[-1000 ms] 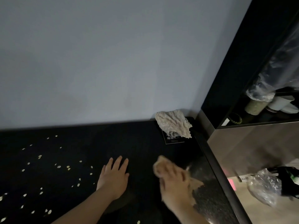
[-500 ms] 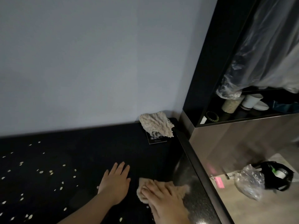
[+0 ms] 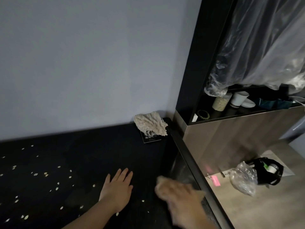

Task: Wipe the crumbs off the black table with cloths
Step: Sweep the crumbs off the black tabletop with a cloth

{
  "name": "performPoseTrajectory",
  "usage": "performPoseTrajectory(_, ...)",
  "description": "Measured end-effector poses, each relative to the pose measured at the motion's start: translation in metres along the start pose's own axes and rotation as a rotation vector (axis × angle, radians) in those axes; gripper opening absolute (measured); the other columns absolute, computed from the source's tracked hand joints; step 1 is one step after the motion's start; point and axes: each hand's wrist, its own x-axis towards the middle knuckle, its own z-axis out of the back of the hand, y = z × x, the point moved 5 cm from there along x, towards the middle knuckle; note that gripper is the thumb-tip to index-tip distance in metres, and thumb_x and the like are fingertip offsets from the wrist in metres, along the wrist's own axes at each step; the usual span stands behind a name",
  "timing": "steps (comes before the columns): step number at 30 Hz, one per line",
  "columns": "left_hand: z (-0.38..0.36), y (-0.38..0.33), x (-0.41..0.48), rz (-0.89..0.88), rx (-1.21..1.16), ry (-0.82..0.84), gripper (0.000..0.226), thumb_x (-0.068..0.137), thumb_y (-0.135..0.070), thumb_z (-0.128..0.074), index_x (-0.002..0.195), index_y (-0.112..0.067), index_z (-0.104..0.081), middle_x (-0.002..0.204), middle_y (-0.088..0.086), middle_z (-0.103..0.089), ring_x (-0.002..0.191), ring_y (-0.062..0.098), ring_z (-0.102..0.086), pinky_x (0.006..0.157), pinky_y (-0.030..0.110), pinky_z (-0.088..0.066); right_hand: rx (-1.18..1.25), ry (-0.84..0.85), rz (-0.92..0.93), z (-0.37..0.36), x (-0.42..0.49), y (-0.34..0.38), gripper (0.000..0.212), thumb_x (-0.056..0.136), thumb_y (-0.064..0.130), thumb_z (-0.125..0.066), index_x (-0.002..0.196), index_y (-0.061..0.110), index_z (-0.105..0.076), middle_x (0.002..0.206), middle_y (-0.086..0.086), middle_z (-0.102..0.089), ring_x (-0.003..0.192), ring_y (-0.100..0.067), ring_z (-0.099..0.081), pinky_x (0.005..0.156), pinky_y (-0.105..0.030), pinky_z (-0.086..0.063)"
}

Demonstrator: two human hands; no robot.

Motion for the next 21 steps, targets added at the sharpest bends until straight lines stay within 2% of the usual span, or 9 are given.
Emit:
performPoseTrajectory(3,-0.002,0.003,-0.011,-0.055,0.038,-0.047,0.054,0.102,-0.043,-0.016,0.151,-0.028,0.001,0.159,-0.007,0.01,0.146,0.015,0.012,0.118,0.044,0.005,0.063,-0.195,-0.544,0.033,-0.018,-0.059,0.053,0.093,0.027,-0.038,0.144,0.038,-0.029,0.155,0.016,-0.014,0.137,-0.01,-0.029,0.107,-0.035,-0.028)
performPoseTrajectory(5,-0.01,0.008,-0.024,-0.098,0.056,-0.139,0.061,0.094,-0.054,-0.003,0.149,-0.03,0.006,0.156,-0.011,0.015,0.143,0.012,0.017,0.116,0.04,0.009,0.025,-0.172,-0.784,0.036,-0.027,-0.05,0.055,0.094,0.027,-0.036,0.147,0.032,-0.023,0.156,0.008,-0.018,0.138,-0.018,-0.028,0.108,-0.04,-0.025)
performPoseTrajectory(6,-0.013,0.013,-0.033,-0.099,0.045,-0.214,0.068,0.087,-0.06,0.006,0.148,-0.03,0.002,0.155,-0.011,0.011,0.142,0.011,0.014,0.116,0.036,0.007,0.012,-0.137,-0.743,0.029,-0.023,-0.026,0.056,0.088,0.023,-0.039,0.143,0.028,-0.035,0.153,0.003,-0.029,0.133,-0.022,-0.039,0.104,-0.042,-0.029)
performPoseTrajectory(9,-0.035,0.042,-0.056,-0.009,0.006,-0.192,0.074,0.093,-0.061,0.001,0.136,-0.023,-0.044,0.14,0.0,-0.05,0.136,0.017,-0.032,0.11,0.034,-0.015,0.028,-0.009,-0.282,-0.01,-0.021,0.058,0.057,0.067,0.031,-0.044,0.122,0.034,-0.056,0.125,0.004,-0.062,0.099,-0.018,-0.066,0.084,-0.036,-0.034)
performPoseTrajectory(12,-0.062,0.078,-0.075,0.082,-0.008,-0.185,0.075,0.092,-0.064,-0.003,0.132,-0.018,-0.047,0.132,0.001,-0.057,0.125,0.017,-0.038,0.105,0.04,-0.021,0.024,0.035,-0.119,0.001,-0.02,0.069,0.055,0.065,0.034,-0.051,0.12,0.037,-0.054,0.122,0.009,-0.064,0.097,-0.011,-0.067,0.084,-0.03,-0.035)
performPoseTrajectory(15,-0.056,0.103,-0.104,0.197,-0.078,-0.193,0.095,0.08,-0.079,-0.009,0.138,-0.011,-0.041,0.142,0.007,-0.046,0.13,0.021,-0.038,0.103,0.046,-0.036,0.022,-0.118,-0.573,0.023,-0.034,0.016,0.059,0.081,0.022,-0.044,0.139,0.03,-0.042,0.149,0.005,-0.036,0.129,-0.017,-0.045,0.101,-0.043,-0.036)
performPoseTrajectory(17,-0.06,0.117,-0.119,0.292,-0.119,-0.052,0.128,0.052,-0.092,-0.002,0.15,-0.01,-0.008,0.158,0.007,-0.004,0.145,0.023,-0.012,0.112,0.052,-0.023,0.076,-0.077,-0.852,0.023,-0.042,0.013,0.058,0.095,0.028,-0.032,0.149,0.028,-0.014,0.158,0.004,-0.007,0.143,-0.019,-0.015,0.115,-0.044,-0.013)
performPoseTrajectory(19,-0.064,0.123,-0.137,0.366,-0.187,0.0,0.147,0.028,-0.096,0.017,0.149,-0.013,0.015,0.157,0.004,0.019,0.146,0.022,0.014,0.117,0.046,-0.002,0.042,0.022,-0.816,0.013,-0.031,0.052,0.061,0.096,0.031,-0.035,0.149,0.033,-0.006,0.158,0.007,0.002,0.144,-0.018,-0.008,0.115,-0.042,-0.009)
performPoseTrajectory(21,-0.07,0.124,-0.145,0.355,-0.149,0.027,0.147,0.023,-0.088,0.026,0.148,-0.011,0.017,0.157,0.004,0.022,0.145,0.022,0.019,0.117,0.045,0.002,0.025,0.066,-0.514,-0.006,-0.019,0.108,0.066,0.085,0.032,-0.057,0.143,0.039,-0.027,0.154,0.01,-0.023,0.135,-0.016,-0.035,0.106,-0.043,-0.028)
